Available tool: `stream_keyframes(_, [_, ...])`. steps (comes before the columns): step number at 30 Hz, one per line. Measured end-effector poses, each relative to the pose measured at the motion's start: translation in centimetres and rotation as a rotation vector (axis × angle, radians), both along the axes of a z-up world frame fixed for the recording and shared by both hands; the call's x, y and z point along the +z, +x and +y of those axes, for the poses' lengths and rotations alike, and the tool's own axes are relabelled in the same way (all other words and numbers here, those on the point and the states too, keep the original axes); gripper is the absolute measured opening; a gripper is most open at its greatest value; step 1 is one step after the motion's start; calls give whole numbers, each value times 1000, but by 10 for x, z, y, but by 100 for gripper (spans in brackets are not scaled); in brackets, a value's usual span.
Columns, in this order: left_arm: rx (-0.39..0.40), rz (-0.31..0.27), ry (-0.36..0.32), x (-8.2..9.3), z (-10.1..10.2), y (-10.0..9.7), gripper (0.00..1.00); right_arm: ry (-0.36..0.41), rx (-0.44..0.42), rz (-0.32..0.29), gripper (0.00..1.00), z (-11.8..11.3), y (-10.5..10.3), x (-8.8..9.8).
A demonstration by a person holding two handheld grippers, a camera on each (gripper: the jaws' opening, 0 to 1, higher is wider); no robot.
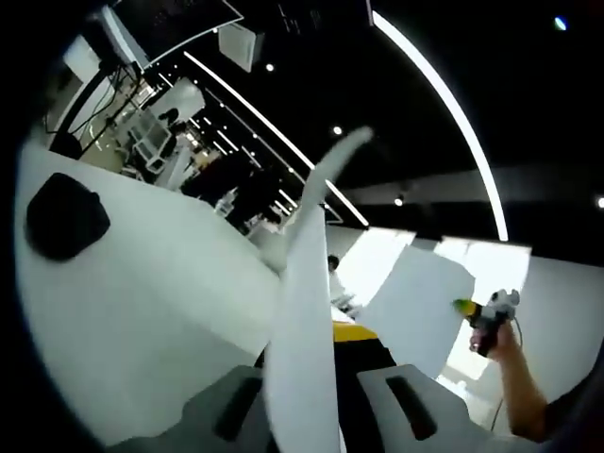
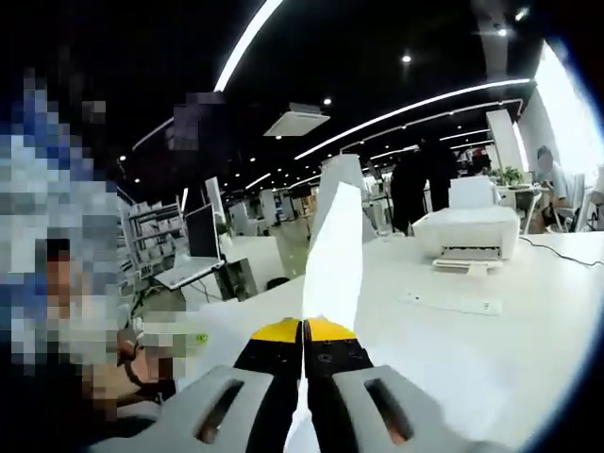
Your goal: Organize the stack of printing papers by aligning and flattening the scattered papers on the table
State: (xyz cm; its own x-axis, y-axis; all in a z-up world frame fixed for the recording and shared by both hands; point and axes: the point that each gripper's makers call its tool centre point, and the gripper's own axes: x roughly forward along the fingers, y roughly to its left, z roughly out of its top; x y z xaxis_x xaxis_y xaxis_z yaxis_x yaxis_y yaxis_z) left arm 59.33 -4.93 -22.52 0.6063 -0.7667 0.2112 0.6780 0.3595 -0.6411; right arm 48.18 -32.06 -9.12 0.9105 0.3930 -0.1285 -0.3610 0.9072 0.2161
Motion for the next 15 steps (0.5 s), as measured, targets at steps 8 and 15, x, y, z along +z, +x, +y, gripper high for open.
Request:
stream_keyframes(8, [0, -2, -4, 0, 0, 0, 6, -28, 71, -27, 0, 26, -11, 16])
stream_keyframes(15, [-5, -17, 14, 0, -4, -1, 6, -86, 137, -52, 0, 42, -19, 24])
